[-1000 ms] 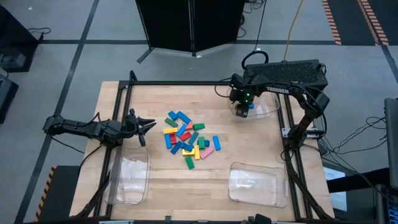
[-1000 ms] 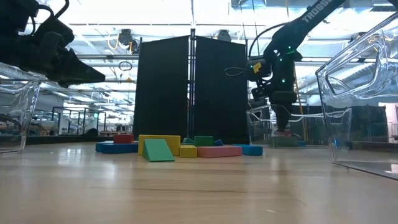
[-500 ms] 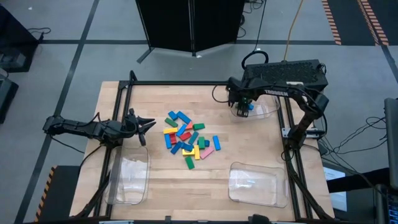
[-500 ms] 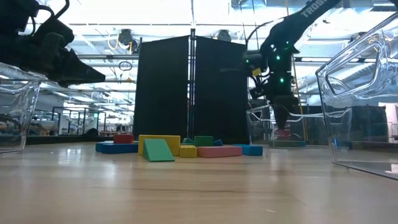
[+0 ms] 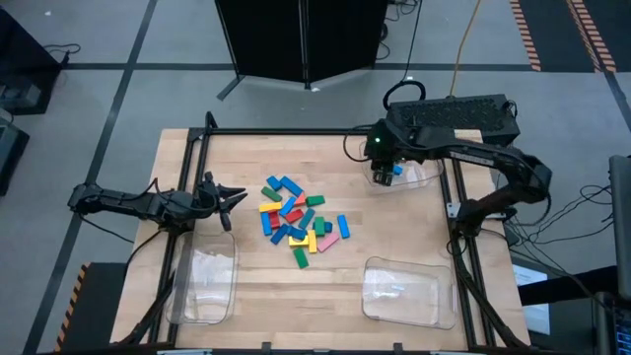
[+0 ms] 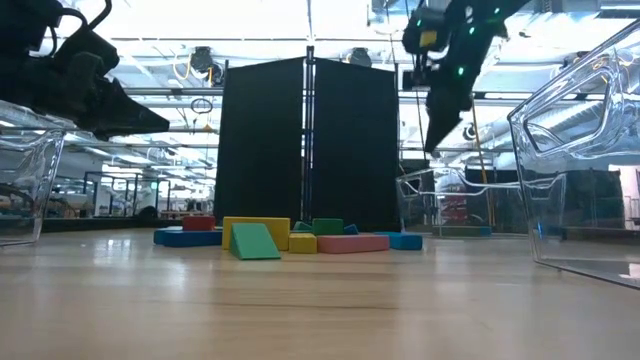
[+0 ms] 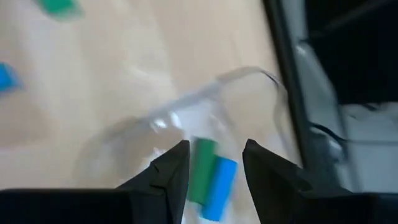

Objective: Sort blocks by size
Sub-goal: Adjust the top transparent bin

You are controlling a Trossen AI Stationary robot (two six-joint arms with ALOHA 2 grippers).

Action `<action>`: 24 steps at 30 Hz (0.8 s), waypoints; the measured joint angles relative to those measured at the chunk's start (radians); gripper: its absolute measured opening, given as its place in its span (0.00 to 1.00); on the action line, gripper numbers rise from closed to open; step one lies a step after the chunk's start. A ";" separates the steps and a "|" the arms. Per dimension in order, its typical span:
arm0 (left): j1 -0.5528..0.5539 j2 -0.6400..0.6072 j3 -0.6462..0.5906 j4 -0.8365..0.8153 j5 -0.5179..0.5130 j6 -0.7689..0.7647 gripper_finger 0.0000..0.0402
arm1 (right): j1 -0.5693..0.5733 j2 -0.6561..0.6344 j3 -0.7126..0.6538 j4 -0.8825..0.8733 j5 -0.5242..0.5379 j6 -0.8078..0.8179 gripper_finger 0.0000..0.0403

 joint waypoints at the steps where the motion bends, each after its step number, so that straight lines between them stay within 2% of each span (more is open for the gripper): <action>1: 0.000 0.000 0.000 0.000 0.000 0.000 0.19 | 0.012 -0.010 0.000 0.002 -0.039 0.020 0.36; 4: 0.000 0.000 0.000 0.000 0.000 -0.002 0.19 | 0.058 -0.019 0.000 0.001 -0.121 0.068 0.35; 8: 0.000 0.000 0.000 0.001 0.000 -0.002 0.19 | 0.144 -0.003 0.000 -0.030 -0.174 0.097 0.35; 16: 0.000 0.000 0.000 0.001 0.000 -0.002 0.19 | 0.289 0.057 -0.001 -0.095 -0.168 0.148 0.35; 24: 0.000 0.000 0.000 0.000 0.022 -0.010 0.19 | 0.266 0.089 -0.110 -0.030 -0.111 0.117 0.35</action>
